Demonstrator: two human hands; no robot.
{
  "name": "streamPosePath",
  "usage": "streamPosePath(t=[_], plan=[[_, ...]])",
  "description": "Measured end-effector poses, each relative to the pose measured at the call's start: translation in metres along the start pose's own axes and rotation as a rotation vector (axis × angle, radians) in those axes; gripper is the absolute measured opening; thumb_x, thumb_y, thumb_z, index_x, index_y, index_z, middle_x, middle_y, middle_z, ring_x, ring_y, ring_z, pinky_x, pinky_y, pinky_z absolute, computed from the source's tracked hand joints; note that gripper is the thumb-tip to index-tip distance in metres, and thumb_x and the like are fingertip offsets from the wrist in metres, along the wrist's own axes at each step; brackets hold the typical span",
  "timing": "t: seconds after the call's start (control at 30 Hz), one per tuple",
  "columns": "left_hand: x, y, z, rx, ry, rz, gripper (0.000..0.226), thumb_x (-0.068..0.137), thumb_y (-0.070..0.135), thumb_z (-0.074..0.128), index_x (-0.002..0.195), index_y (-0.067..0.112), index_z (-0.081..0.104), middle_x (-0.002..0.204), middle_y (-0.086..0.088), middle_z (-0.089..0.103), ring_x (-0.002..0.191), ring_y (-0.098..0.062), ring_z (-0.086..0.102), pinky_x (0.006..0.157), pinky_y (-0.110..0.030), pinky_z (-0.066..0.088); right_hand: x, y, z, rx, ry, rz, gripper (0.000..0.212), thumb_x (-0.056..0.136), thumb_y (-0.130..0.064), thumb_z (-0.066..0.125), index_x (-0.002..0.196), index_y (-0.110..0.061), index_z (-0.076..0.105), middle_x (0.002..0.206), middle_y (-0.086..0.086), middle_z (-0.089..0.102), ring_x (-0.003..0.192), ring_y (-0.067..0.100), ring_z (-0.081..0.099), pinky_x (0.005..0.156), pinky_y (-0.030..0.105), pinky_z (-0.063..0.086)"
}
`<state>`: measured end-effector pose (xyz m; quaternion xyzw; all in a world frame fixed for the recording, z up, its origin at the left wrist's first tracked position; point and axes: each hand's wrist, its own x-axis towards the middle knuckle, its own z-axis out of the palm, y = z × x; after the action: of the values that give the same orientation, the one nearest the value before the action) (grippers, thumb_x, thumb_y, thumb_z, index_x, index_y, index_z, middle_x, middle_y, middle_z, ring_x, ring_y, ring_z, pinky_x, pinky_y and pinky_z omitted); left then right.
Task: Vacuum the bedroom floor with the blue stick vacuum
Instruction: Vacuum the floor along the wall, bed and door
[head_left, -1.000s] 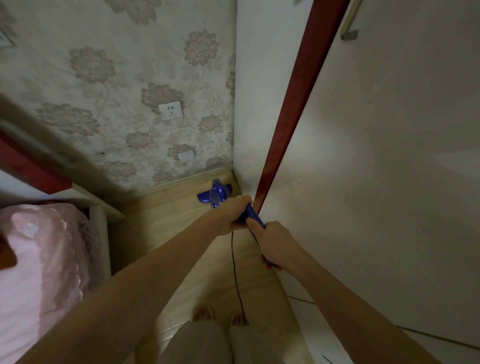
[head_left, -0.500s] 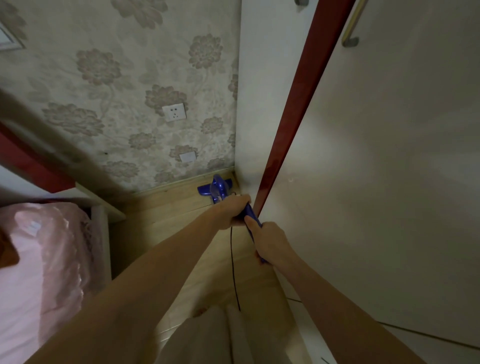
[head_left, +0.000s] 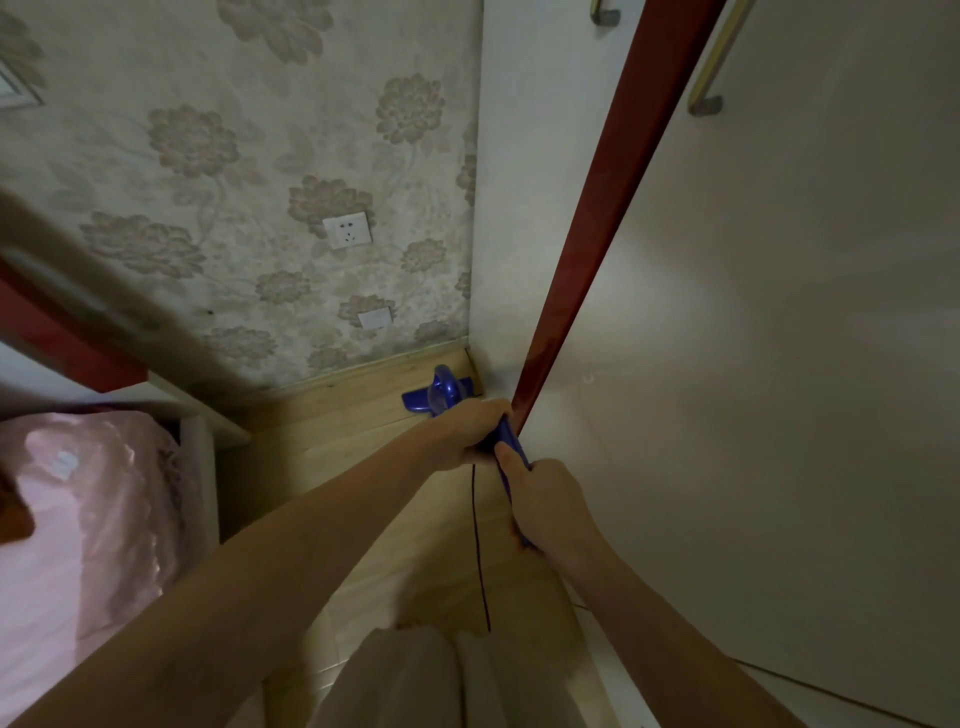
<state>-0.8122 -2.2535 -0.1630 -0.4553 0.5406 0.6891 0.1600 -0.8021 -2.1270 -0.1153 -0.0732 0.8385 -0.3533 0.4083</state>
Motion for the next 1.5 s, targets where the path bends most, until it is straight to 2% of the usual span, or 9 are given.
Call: streamPosePath(t=[0.2,0.27,0.33,0.43,0.87,1.0,1.13,1.4,1.5], plan=[[0.023,-0.003,-0.012,0.048,0.04,-0.007,0.017,0.094,0.019,0.048,0.107,0.007,0.046,0.078,-0.008,0.058,0.064,-0.017,0.059,0.059,-0.028,0.053,0.034,0.017,0.032,-0.093,0.007,0.028,0.051,0.093,-0.065,0.034,0.083,-0.02,0.055,0.07,0.007,0.062,0.06,0.026,0.064,0.066,0.046,0.059],[0.031,-0.001,-0.012,-0.007,0.046,-0.003,0.024,0.094,0.019,0.049,0.114,0.007,0.043,0.079,-0.008,0.058,0.064,-0.017,0.06,0.057,-0.028,0.054,0.044,0.014,0.027,-0.078,-0.015,0.039,0.047,0.096,-0.06,0.036,0.085,-0.018,0.054,0.067,0.003,0.057,0.054,0.019,0.058,0.061,0.037,0.059],[0.037,0.007,-0.005,-0.035,0.037,0.013,0.011,0.095,0.018,0.047,0.1,0.008,0.047,0.077,-0.008,0.056,0.063,-0.015,0.057,0.058,-0.026,0.053,0.055,0.009,0.011,-0.082,-0.01,0.038,0.044,0.099,-0.052,0.038,0.095,-0.011,0.055,0.069,0.0,0.053,0.051,0.011,0.051,0.046,0.022,0.047],[0.043,0.024,0.011,-0.077,0.073,0.037,0.014,0.097,0.017,0.045,0.084,0.012,0.046,0.074,-0.007,0.054,0.063,-0.015,0.055,0.055,-0.024,0.053,0.066,0.001,-0.022,-0.15,0.013,0.022,0.043,0.1,-0.049,0.039,0.104,-0.008,0.052,0.072,0.003,0.054,0.048,0.011,0.049,0.032,0.013,0.033],[0.026,0.016,0.043,-0.149,0.025,0.028,0.016,0.096,0.019,0.048,0.082,0.012,0.047,0.075,-0.006,0.053,0.066,-0.015,0.055,0.064,-0.028,0.054,0.031,0.005,-0.053,-0.25,-0.013,0.043,0.043,0.101,-0.051,0.035,0.097,-0.01,0.048,0.066,0.003,0.056,0.039,0.009,0.047,0.032,0.014,0.032],[0.019,0.01,0.04,-0.135,0.01,0.012,0.016,0.097,0.02,0.049,0.084,0.011,0.047,0.078,-0.007,0.054,0.069,-0.016,0.056,0.079,-0.033,0.054,0.017,0.008,-0.051,-0.191,-0.033,0.027,0.04,0.101,-0.048,0.037,0.091,-0.011,0.048,0.062,0.004,0.055,0.025,0.002,0.043,0.031,0.012,0.032],[0.028,0.008,0.044,-0.118,0.034,0.016,0.013,0.097,0.021,0.048,0.09,0.009,0.048,0.079,-0.007,0.053,0.069,-0.017,0.056,0.078,-0.034,0.054,0.028,0.016,-0.05,-0.173,-0.014,0.008,0.042,0.1,-0.05,0.039,0.085,-0.012,0.05,0.063,0.004,0.056,0.025,0.001,0.042,0.032,0.012,0.032],[0.056,-0.002,0.05,-0.058,0.093,0.04,0.01,0.095,0.02,0.045,0.094,0.01,0.045,0.082,-0.008,0.051,0.069,-0.018,0.055,0.056,-0.027,0.05,0.053,0.037,-0.037,-0.112,-0.056,0.025,0.038,0.102,-0.044,0.036,0.08,-0.016,0.046,0.061,0.005,0.05,0.025,0.001,0.04,0.032,0.014,0.033],[0.06,0.002,0.05,-0.046,0.076,0.044,0.009,0.093,0.02,0.045,0.091,0.011,0.046,0.085,-0.009,0.054,0.073,-0.02,0.057,0.063,-0.031,0.056,0.059,0.036,-0.039,-0.083,-0.055,0.042,0.039,0.102,-0.046,0.037,0.085,-0.012,0.049,0.062,0.006,0.051,0.025,0.001,0.041,0.031,0.013,0.032]])
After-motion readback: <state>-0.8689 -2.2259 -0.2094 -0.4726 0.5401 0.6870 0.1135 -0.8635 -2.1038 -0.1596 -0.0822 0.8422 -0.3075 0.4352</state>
